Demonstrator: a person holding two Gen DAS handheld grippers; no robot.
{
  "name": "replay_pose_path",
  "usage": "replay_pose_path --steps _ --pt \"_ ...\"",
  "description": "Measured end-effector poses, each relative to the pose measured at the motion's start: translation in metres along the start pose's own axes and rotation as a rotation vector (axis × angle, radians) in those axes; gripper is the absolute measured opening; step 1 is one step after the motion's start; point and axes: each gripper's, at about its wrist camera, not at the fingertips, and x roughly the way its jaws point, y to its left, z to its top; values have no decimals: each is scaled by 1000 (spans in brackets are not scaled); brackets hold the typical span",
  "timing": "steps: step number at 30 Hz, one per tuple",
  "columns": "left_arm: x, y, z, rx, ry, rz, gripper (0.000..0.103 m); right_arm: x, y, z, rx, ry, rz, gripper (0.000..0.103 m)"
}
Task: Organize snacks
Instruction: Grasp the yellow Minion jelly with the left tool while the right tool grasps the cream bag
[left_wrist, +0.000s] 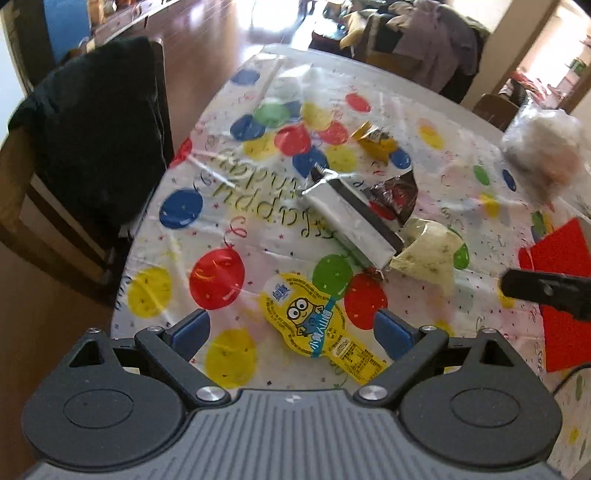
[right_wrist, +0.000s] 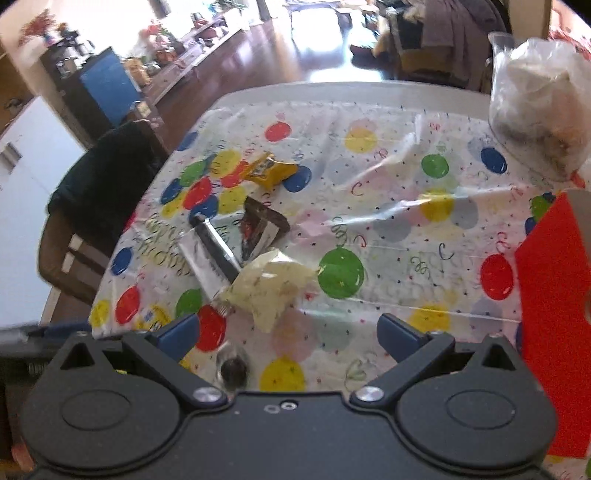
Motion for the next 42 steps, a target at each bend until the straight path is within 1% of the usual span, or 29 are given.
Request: replay_pose_path --steps 2,5,10,12,13,17,26,29,31,32,33,38,42 --pt "7 2 2 -38 14 19 96 14 0 7 28 18 -14 102" --pt "19 8 6 -129 58 30 95 32 -2 14 74 35 -19 98" --pt "35 19 12 -273 126 35 84 57 -2 24 142 64 -19 91" --pt "41 20 12 -319 157 34 75 63 1 27 149 70 -23 89" --pt "44 19 12 -334 168 37 75 66 2 29 150 73 -24 88" --pt "48 9 15 -362 168 51 71 73 4 34 155 85 -26 85" --pt "56 -15 20 -337 169 167 71 87 16 34 103 120 -52 73" --pt "57 -26 18 -309 161 235 66 88 17 31 90 118 -57 66" --pt "57 -27 17 -316 149 257 63 86 17 29 92 113 -52 61" --pt "57 -28 16 -319 147 268 58 85 17 28 92 111 -49 59" --pt "57 -27 17 -315 146 279 56 84 17 27 89 109 -48 57" --pt "53 -24 14 -299 124 257 52 78 15 23 71 90 -55 49" --pt "46 -16 8 -291 103 192 52 71 9 19 81 73 -56 45"
